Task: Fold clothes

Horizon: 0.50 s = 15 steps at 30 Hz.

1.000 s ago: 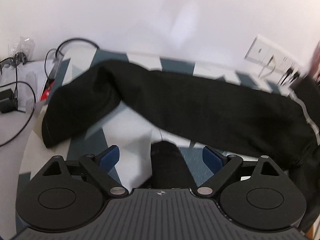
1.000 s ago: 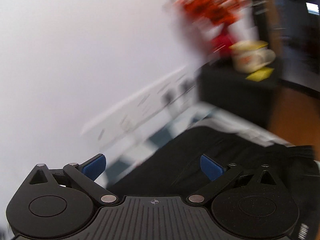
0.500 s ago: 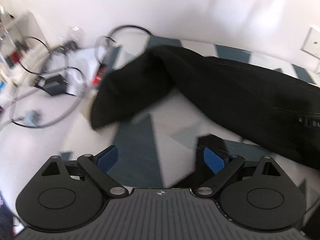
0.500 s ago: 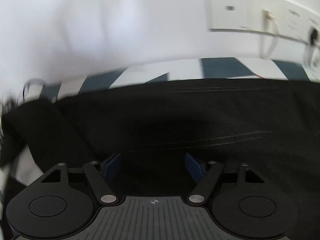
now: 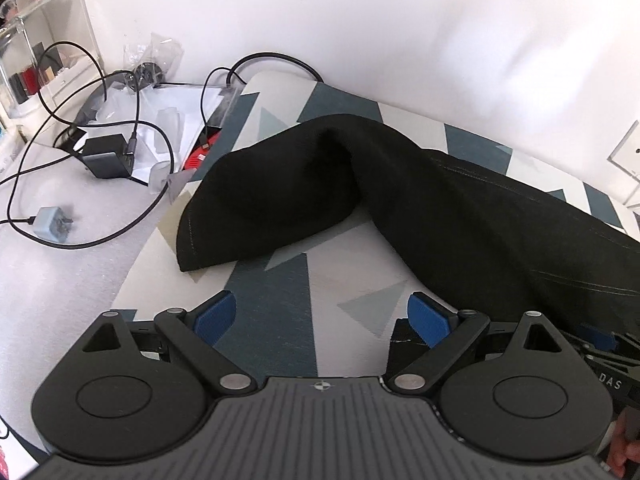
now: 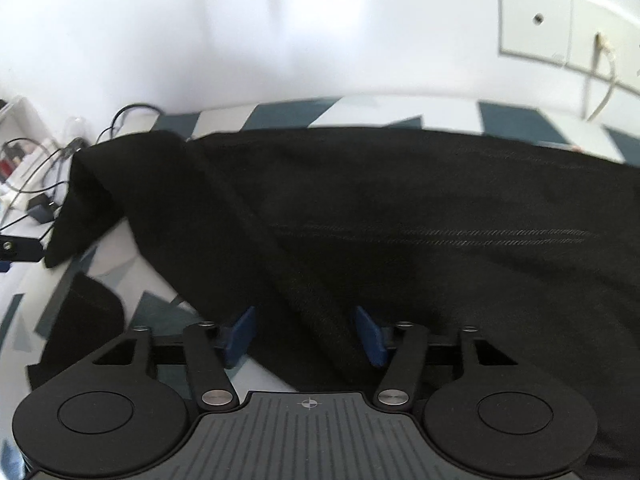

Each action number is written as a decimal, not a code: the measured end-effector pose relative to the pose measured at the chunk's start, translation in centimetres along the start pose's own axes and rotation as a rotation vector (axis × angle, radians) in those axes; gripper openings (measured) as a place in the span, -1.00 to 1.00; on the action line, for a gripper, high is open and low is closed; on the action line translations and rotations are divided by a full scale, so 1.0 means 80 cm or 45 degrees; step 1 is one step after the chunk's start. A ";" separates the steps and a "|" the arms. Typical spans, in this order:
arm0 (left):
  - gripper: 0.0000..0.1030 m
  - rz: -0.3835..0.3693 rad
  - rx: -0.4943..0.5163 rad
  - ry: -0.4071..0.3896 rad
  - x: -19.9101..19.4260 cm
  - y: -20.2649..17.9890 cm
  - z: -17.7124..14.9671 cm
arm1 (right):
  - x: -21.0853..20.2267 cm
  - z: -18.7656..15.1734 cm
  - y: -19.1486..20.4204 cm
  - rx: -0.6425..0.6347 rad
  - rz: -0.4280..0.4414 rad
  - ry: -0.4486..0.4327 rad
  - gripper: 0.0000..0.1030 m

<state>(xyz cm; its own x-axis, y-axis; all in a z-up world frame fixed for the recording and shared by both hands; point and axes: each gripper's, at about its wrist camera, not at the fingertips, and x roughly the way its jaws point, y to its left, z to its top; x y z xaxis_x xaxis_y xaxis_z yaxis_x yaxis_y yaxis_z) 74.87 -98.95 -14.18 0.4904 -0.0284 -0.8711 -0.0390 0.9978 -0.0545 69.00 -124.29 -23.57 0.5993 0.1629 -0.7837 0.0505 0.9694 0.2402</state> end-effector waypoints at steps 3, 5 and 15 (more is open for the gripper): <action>0.84 0.000 0.001 0.006 -0.001 0.006 0.000 | 0.011 0.005 0.014 -0.039 -0.008 0.019 -0.06; 0.84 -0.021 -0.018 0.003 -0.003 0.013 0.003 | 0.011 0.006 0.022 -0.058 -0.008 0.012 -0.69; 0.83 -0.072 0.101 -0.019 0.019 -0.013 0.052 | -0.043 -0.031 0.012 0.031 0.237 0.028 -0.93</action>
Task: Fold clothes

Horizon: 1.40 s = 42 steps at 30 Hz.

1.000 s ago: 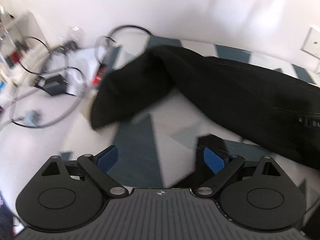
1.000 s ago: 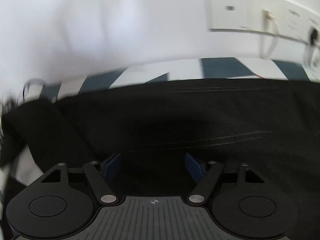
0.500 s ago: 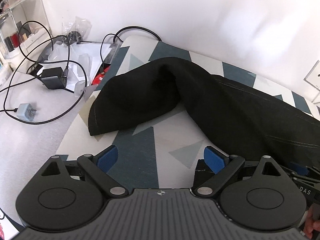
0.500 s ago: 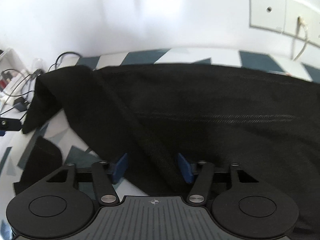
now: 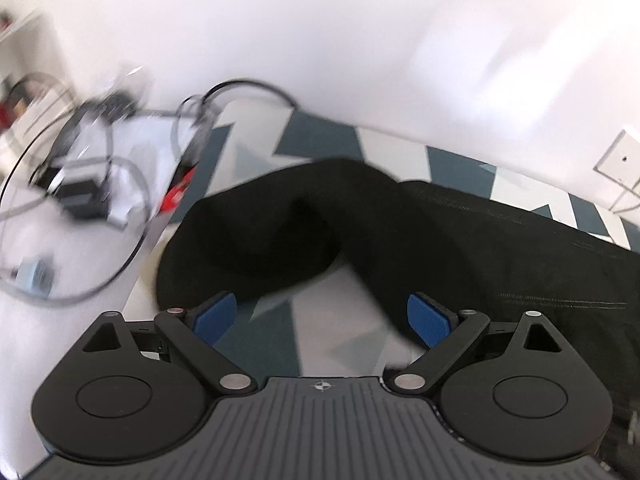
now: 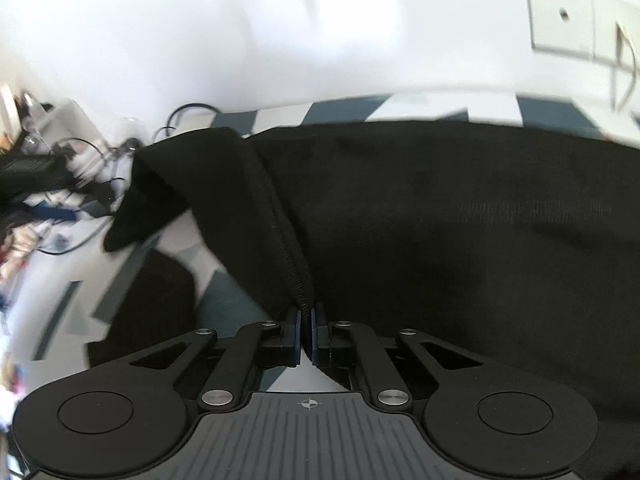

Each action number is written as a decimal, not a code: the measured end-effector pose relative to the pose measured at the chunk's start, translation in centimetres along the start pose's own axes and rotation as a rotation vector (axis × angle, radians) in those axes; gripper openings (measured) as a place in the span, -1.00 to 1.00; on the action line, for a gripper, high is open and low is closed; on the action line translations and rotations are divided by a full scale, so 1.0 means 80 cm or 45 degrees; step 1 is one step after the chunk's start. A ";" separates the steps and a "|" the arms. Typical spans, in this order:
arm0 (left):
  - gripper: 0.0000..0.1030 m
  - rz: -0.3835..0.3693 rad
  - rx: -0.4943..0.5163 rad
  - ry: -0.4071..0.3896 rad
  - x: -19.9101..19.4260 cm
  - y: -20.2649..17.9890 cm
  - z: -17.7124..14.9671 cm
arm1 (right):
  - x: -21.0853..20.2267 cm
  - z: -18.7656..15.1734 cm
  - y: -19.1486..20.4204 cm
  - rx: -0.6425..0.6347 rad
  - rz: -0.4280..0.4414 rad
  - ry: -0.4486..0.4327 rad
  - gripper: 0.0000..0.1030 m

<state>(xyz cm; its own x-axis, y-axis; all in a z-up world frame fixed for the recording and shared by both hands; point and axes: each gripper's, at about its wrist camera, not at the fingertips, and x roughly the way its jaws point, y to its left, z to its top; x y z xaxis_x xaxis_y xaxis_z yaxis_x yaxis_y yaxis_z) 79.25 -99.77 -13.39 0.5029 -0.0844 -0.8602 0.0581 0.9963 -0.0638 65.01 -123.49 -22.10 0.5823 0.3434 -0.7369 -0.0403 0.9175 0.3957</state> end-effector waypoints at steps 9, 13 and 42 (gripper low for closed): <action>0.57 0.067 0.187 0.128 0.096 -0.095 0.034 | -0.014 -0.043 0.002 -0.047 0.065 0.034 -0.93; -0.34 0.088 0.121 0.121 0.113 -0.094 0.027 | -0.015 -0.043 -0.004 -0.021 0.079 0.044 -0.92; 0.46 -0.010 -0.114 -0.106 0.004 0.016 -0.023 | -0.075 0.052 -0.051 0.043 -0.115 -0.114 0.08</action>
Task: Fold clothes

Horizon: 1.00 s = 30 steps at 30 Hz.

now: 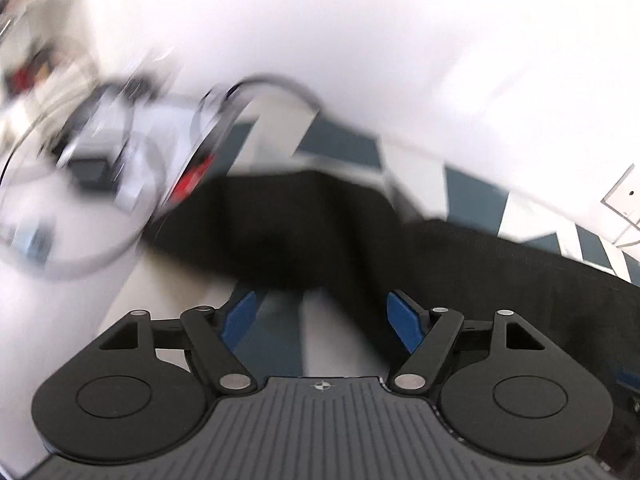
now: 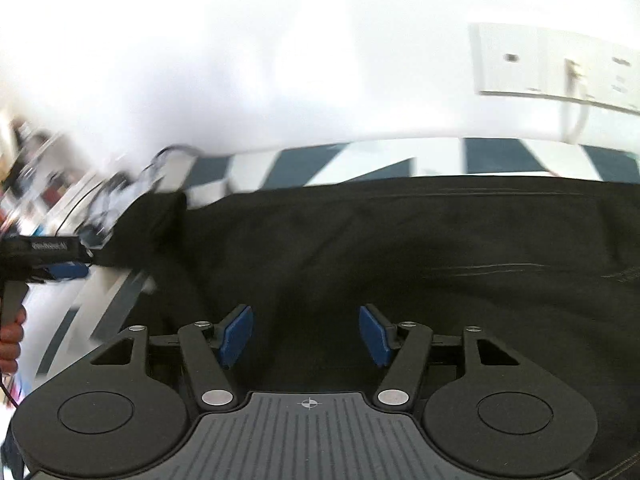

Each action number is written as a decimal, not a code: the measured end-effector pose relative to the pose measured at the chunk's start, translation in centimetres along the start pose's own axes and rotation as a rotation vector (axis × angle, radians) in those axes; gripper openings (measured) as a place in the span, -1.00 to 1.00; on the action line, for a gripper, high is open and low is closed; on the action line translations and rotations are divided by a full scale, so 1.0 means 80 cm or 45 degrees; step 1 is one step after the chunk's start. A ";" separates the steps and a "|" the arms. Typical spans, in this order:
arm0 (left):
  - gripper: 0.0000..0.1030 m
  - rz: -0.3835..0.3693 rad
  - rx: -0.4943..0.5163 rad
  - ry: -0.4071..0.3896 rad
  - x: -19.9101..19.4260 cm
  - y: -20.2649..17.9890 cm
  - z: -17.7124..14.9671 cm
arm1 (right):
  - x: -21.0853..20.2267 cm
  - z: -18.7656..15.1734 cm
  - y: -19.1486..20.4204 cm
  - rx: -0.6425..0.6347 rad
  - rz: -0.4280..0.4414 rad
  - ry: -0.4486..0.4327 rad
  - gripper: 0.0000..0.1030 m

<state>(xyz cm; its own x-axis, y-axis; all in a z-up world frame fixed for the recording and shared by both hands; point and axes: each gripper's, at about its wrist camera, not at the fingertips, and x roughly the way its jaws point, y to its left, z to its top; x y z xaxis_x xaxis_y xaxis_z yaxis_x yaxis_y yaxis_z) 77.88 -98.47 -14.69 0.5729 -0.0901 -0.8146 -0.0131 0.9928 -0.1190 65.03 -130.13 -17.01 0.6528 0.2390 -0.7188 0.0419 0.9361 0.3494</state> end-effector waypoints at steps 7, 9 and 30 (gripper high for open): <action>-0.79 0.016 0.046 0.110 0.076 -0.040 0.030 | 0.044 0.015 -0.008 -0.061 -0.139 -0.007 0.07; -0.83 -0.019 0.006 0.098 0.072 -0.027 0.020 | 0.064 0.026 0.003 -0.133 -0.145 -0.001 0.08; -0.85 -0.071 -0.403 -0.003 -0.022 0.104 -0.117 | 0.246 0.093 0.223 -0.813 0.105 0.234 -0.80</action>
<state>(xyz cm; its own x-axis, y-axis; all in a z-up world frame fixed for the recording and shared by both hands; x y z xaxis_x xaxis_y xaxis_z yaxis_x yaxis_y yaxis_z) 69.07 -90.79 -19.60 0.5821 -0.1433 -0.8004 -0.2352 0.9126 -0.3345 84.30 -110.69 -20.47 0.4927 0.3038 -0.8154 -0.4955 0.8683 0.0240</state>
